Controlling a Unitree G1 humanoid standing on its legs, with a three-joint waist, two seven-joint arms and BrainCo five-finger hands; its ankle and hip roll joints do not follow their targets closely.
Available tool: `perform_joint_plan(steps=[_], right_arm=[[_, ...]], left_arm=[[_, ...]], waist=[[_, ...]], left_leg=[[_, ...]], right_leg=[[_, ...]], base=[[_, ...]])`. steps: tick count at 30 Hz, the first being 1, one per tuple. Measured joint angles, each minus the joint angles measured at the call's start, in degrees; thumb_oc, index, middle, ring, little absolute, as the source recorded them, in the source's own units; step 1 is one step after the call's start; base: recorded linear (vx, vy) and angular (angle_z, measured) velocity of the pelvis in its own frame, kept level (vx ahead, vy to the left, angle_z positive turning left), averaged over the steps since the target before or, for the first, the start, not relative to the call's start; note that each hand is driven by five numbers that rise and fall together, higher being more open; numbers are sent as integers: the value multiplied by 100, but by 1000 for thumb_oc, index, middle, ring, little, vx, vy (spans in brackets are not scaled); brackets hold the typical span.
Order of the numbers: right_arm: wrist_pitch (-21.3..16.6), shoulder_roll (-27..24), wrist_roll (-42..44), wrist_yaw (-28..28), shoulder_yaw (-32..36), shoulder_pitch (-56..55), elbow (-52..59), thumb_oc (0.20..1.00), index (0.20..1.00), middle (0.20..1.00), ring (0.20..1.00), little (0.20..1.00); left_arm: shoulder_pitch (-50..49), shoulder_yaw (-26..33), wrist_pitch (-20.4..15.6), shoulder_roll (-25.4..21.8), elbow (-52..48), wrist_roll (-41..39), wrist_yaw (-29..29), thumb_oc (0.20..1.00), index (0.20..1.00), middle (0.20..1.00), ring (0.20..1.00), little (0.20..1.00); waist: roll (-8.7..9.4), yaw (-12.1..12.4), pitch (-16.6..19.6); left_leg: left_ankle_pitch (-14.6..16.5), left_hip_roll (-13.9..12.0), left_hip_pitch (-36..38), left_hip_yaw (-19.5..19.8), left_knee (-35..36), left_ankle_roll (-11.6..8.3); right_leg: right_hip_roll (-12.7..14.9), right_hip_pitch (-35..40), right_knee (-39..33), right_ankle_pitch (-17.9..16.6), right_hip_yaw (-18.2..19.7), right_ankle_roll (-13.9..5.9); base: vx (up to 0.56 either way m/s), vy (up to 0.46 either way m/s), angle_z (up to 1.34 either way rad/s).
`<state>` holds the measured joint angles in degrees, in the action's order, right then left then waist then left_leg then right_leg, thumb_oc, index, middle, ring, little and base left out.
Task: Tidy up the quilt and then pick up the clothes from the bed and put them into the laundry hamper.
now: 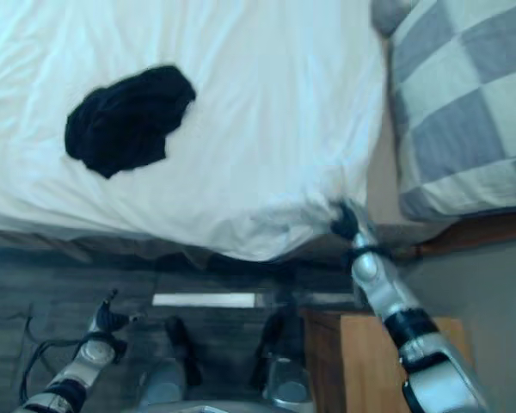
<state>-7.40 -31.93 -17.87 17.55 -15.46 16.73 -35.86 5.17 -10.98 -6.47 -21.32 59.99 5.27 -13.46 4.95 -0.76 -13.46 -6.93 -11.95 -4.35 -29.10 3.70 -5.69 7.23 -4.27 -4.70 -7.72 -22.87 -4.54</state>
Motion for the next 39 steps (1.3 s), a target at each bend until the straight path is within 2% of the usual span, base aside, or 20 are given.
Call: perform_joint_plan(steps=[3,8,11,14,17,20,21,22,24,27,28,29,30,31,35,37,39], right_arm=[[-18,157,292,43,469,-138,-618,1000,1000,1000,1000,1000],[-67,228,1199,-126,1107,-498,-764,1000,1000,1000,1000,1000],[-11,220,1692,-140,1618,-671,-611,1000,1000,1000,1000,1000],[312,151,1936,3,2179,-1095,-292,1000,1000,1000,1000,1000],[445,-197,2070,431,2703,-1522,170,1000,1000,1000,1000,1000],[484,-404,2054,851,2882,-1549,792,1000,1000,1000,1000,1000],[448,-421,2047,1017,2859,-1511,1093,548,548,548,548,548],[454,-414,2046,1035,2829,-1457,1211,200,200,200,200,200],[449,-416,2006,1088,2564,-1202,1787,200,200,200,200,200],[338,-446,1999,1115,1925,-526,1883,200,200,200,200,200],[285,-473,2015,1098,1555,20,1873,200,200,200,200,200],[235,-454,2026,1083,1445,270,1849,200,200,200,200,200],[204,-402,2063,1107,1349,533,1780,200,200,200,200,200],[186,-399,2071,1094,1155,975,1556,200,200,200,200,200],[57,-320,2370,1161,983,2156,749,200,200,200,200,200],[74,-255,2727,1172,978,2385,250,200,200,200,200,200],[7,-112,3148,1183,1031,2579,-376,200,200,200,200,200]], left_arm=[[-90,-10,146,57,311,2,73,1000,1000,1000,1000,1000],[-321,32,200,-48,373,-17,118,1000,1000,1000,1000,1000],[-465,106,240,-194,405,-57,213,1000,1000,1000,1000,1000],[-657,250,296,-324,406,-64,220,1000,1000,1000,1000,1000],[-949,246,315,-319,420,-64,222,1000,1000,1000,1000,1000],[-928,271,305,-203,409,-63,220,1000,1000,1000,1000,1000],[-859,278,276,-101,403,-64,218,1000,1000,1000,1000,1000],[-835,281,266,-50,391,-63,217,1000,1000,1000,1000,1000],[-793,288,263,160,396,-63,217,1000,1000,1000,1000,1000],[-751,214,259,227,373,-69,197,1000,1000,1000,1000,1000],[-621,113,254,220,347,-70,182,1000,1000,1000,1000,1000],[-505,103,255,232,347,-71,174,1000,1000,1000,1000,1000],[-416,6,246,238,339,-75,125,1000,1000,1000,1000,1000],[-283,-98,238,261,345,-75,70,1000,1000,1000,1000,1000],[-251,-152,62,197,128,-331,-48,1000,1000,1000,1000,1000],[-240,-28,44,93,50,-559,-100,1000,1000,1000,1000,1000],[-138,142,3,-57,-77,-860,-217,1000,1000,1000,1000,1000]], waist=[[-40,-100,476],[-30,-79,905],[27,-89,963],[113,-145,1029],[123,-483,1078],[70,-656,1085],[32,-681,1097],[8,-684,1092],[-136,-682,1116],[-275,-552,1109],[-315,-508,1035],[-387,-365,901],[-431,-354,773],[-538,-201,477],[-819,-49,-280],[-864,-7,-584],[-811,-21,-955]], left_leg=[[-27,15,175,-46,94,-18],[63,68,369,-44,95,-61],[79,106,390,-93,94,-45],[87,104,393,-194,94,-35],[104,94,479,-326,95,-31],[111,50,473,-368,123,-37],[112,46,451,-382,129,-37],[130,44,446,-383,130,-37],[127,46,356,-350,130,-56],[15,38,17,-318,117,-8],[-153,51,-297,-303,95,50],[-243,56,-441,-267,91,111],[-280,56,-540,-223,93,123],[-325,51,-656,-154,94,142],[-425,62,-1050,-178,92,156],[-425,62,-1234,-198,-9,203],[-206,-38,-1705,-204,-590,290]], right_leg=[[-16,98,0,27,36,-37],[13,305,0,91,83,-126],[43,281,2,86,136,-131],[41,236,2,78,226,-138],[46,227,0,55,357,-168],[66,186,-32,60,422,-176],[64,151,-33,64,440,-183],[65,146,-32,71,440,-188],[70,70,-33,81,435,-167],[61,-233,-30,9,422,-166],[67,-591,-29,-165,430,-164],[66,-702,-1,-228,407,-118],[69,-787,-2,-257,382,-116],[75,-833,-1,-289,300,-124],[124,-1289,132,-309,316,-109],[193,-1581,408,-267,348,-26],[323,-2191,1073,-84,474,80]], base=[[62,42,-6],[35,51,2],[31,50,-7],[38,31,-16],[33,16,-22],[21,-8,-17],[12,-19,-5],[6,-39,-3],[-99,-61,5],[-244,-71,3],[-149,-48,5],[-199,-60,13],[-137,-20,26],[-136,-19,22],[-143,-1,5],[-192,-8,-4],[-126,-23,-14]])
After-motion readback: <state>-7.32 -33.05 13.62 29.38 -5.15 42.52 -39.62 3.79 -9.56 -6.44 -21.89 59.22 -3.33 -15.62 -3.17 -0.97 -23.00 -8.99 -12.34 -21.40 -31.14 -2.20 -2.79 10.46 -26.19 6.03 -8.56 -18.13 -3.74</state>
